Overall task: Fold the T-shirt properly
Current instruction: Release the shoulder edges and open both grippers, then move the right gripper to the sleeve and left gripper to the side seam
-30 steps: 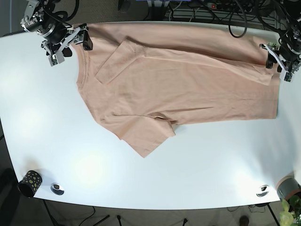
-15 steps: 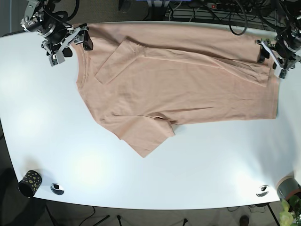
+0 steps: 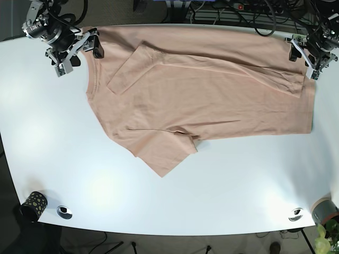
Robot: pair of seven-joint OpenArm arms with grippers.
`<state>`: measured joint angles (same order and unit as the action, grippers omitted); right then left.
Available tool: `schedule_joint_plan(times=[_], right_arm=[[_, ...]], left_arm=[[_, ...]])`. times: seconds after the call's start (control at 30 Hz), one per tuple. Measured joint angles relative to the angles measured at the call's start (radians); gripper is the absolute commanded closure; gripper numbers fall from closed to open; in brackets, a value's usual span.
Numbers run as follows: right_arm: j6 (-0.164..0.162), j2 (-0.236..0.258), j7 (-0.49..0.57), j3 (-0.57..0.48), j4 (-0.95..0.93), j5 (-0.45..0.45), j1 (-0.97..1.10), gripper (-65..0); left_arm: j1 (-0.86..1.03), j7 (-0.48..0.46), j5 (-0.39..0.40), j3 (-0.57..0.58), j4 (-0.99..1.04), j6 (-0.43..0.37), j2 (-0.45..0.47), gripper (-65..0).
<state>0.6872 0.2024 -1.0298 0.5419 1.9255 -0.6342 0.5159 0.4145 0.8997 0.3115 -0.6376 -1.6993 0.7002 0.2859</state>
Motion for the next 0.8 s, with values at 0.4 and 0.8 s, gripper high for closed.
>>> schedule_joint_plan(times=[0.4, 0.8], right_arm=[[0.010, -0.014, -0.015, -0.123, 0.029, 0.002, -0.077, -49.6], [0.012, -0.014, -0.013, -0.069, -0.109, 0.297, -0.399, -49.6]], left_arm=[[-0.017, -0.131, -0.046, -0.016, 0.125, -0.003, 0.003, -27.5], [-0.007, -0.132, -0.055, -0.021, 0.116, 0.000, 0.020, -27.5]])
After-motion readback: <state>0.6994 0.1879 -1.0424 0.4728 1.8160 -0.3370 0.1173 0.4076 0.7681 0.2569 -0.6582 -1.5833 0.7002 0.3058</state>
